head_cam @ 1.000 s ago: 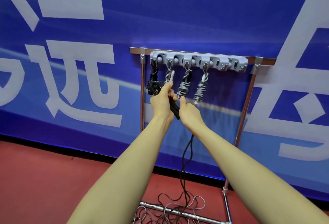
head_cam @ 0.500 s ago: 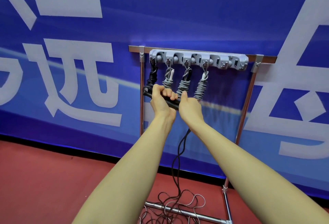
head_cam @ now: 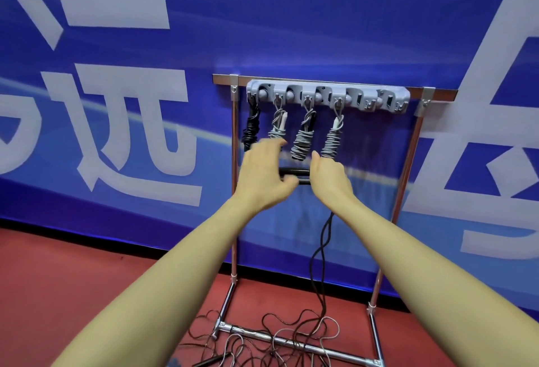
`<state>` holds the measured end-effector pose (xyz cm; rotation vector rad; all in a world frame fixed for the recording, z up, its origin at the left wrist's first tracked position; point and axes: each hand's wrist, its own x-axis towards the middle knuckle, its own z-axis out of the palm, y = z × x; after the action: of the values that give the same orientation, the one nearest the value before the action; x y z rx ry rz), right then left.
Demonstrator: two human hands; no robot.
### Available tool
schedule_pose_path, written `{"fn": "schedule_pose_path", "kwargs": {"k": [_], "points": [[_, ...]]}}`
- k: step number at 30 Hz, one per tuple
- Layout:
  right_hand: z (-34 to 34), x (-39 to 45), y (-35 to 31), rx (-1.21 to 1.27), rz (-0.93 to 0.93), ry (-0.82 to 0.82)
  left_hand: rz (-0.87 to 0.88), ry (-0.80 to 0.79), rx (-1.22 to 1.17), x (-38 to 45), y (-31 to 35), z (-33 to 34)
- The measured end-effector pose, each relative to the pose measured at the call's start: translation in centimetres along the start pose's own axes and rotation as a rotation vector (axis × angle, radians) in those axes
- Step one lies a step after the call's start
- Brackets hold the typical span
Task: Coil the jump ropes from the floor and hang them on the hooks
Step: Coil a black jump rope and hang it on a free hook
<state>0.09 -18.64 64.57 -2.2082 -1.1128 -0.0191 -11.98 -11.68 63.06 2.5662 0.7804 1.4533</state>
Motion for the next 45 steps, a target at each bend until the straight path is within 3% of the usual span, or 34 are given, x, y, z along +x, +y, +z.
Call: {"fn": "schedule_pose_path", "kwargs": {"k": [2,4,10,13,16,19,22,25,28,32,37,45], "points": [[0.2,-0.1,0.3,-0.061,-0.049,-0.021,0.215,-0.314,0.489,0.2,0.1,0.1],[0.2,-0.3,0.4,-0.087,-0.089,-0.016,0.268,-0.354,0.679,0.3,0.6,0.3],[-0.4,-0.5,1.7,0.015,-0.271,-0.041,0.397,-0.408,0.654,0.1,-0.4,-0.2],[-0.6,-0.5,1.9,-0.016,-0.381,-0.058,0.372,-0.503,0.702,0.4,-0.3,-0.2],[-0.2,-0.3,2.5,-0.019,-0.372,-0.140,0.363,-0.501,0.758,0.4,-0.8,-0.1],[-0.4,-0.9,3.0,0.219,-0.287,-0.245,0.343,-0.552,0.754,0.6,-1.0,-0.9],[-0.9,-1.0,3.3,0.104,-0.341,-0.314,0.352,-0.594,0.766,0.5,-1.2,-1.6],[-0.4,-0.7,3.7,-0.090,-0.453,-0.231,0.283,-0.638,0.780,0.1,-1.2,-1.8],[-0.5,-0.5,3.8,-0.132,-0.453,-0.148,0.271,-0.669,0.770,0.0,-1.2,-2.0],[-0.5,-0.4,3.6,-0.071,-0.404,-0.114,0.308,-0.574,0.684,0.0,-1.4,-1.9],[-0.3,-0.4,2.9,0.172,-0.352,-0.138,0.173,-0.401,0.641,0.4,-0.7,-1.4],[-0.5,-0.5,3.5,0.177,-0.340,-0.210,-0.059,-0.402,0.539,0.2,-0.5,0.3]]}}
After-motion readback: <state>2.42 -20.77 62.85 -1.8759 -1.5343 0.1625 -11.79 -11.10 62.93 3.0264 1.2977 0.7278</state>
